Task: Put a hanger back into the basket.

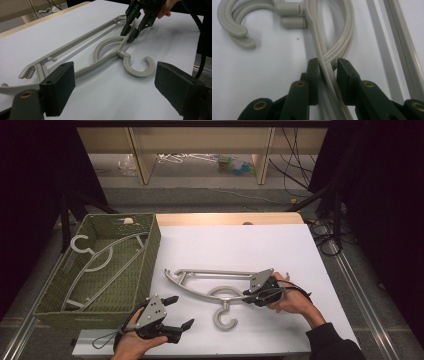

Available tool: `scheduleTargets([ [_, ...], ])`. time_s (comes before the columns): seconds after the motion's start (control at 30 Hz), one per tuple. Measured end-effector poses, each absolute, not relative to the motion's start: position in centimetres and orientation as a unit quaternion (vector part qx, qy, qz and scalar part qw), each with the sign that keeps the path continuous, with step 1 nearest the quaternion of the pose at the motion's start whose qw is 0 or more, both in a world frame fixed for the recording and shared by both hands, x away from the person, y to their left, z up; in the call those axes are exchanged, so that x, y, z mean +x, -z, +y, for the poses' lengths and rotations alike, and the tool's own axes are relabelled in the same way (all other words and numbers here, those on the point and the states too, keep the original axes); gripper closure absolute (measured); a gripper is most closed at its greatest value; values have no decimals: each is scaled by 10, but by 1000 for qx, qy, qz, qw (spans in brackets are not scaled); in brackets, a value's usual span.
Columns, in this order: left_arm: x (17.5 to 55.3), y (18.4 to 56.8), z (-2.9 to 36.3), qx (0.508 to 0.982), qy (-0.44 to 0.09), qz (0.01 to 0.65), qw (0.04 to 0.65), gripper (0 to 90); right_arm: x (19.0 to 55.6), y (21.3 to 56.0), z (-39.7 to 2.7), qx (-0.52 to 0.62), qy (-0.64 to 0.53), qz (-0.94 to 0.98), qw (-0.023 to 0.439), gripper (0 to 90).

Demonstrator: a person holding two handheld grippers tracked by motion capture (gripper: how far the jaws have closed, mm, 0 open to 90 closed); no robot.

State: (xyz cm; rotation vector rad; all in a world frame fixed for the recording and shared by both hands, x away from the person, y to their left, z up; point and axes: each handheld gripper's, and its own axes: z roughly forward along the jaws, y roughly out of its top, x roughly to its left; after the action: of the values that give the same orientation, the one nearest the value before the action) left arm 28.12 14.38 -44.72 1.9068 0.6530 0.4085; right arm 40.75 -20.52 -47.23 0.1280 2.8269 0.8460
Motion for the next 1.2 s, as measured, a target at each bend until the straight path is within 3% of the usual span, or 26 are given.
scheduleTargets([
  [0.8, 282, 445, 147, 796, -209, 257, 506, 209, 384, 425, -205, -83, -307, 942, 112, 822],
  [1.2, 281, 444, 145, 798, -230, 243, 502, 259, 367, 422, -205, -109, -322, 937, 82, 822],
])
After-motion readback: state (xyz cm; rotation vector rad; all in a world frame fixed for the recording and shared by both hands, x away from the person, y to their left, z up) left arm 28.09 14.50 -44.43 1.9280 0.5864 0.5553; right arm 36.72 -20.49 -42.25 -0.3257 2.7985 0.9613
